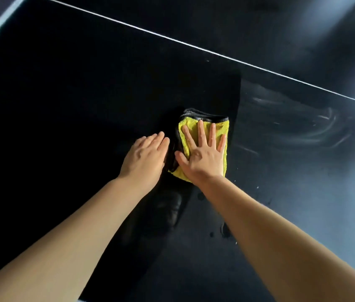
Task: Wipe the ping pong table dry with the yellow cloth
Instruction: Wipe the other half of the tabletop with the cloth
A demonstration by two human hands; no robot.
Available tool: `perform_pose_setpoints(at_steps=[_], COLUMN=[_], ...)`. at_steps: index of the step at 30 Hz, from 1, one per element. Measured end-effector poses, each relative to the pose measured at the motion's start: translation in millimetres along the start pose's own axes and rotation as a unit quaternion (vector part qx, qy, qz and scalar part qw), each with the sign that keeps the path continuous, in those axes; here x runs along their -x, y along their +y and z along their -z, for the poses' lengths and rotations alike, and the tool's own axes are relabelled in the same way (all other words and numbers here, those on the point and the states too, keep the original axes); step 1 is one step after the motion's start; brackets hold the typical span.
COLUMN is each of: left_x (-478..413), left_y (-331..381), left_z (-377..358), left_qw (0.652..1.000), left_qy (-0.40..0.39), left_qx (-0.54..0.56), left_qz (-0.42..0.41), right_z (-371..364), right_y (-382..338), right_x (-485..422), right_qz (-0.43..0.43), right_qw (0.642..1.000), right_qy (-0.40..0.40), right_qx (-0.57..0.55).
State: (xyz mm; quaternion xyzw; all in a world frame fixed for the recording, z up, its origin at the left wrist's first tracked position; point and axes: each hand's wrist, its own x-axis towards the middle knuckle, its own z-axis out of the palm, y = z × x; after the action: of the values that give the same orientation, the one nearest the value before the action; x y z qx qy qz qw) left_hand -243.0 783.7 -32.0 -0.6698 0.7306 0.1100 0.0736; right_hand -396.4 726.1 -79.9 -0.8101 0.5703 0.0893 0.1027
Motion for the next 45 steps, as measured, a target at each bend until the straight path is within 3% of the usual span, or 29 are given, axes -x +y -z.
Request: perform_pose_setpoints(at_steps=[6, 16, 26, 35, 39, 45], left_x=[73.5, 206.6, 287.6, 260.9, 223.9, 146.3], left_y=[-7.2, -31.0, -13.4, 33.2, 47.5, 75.9], left_z=[-13.7, -25.2, -48.3, -52.6, -47.1, -37.2], left_qw=[0.996, 0.991, 0.984, 0.981, 0.985, 0.995], left_qy=[-0.043, -0.114, -0.162, -0.168, -0.141, -0.065], left_qx=[-0.026, 0.016, 0.026, 0.026, 0.047, 0.07], left_qz=[-0.073, -0.063, -0.066, -0.089, -0.089, -0.025], right_z=[-30.1, -67.2, -88.0, -80.5, -70.7, -53.6], right_y=[-55.0, -132.4, -125.8, -68.8, -38.9, 12.6], right_x=[102.0, 230.1, 299.1, 298.0, 267.6, 195.6], right_qz=[0.038, 0.104, 0.183, 0.184, 0.172, 0.138], right_qw=[0.999, 0.994, 0.983, 0.982, 0.984, 0.99], right_qy=[-0.023, -0.043, -0.023, -0.023, -0.013, 0.006], right_qx=[0.0, -0.011, 0.02, 0.039, 0.041, 0.025])
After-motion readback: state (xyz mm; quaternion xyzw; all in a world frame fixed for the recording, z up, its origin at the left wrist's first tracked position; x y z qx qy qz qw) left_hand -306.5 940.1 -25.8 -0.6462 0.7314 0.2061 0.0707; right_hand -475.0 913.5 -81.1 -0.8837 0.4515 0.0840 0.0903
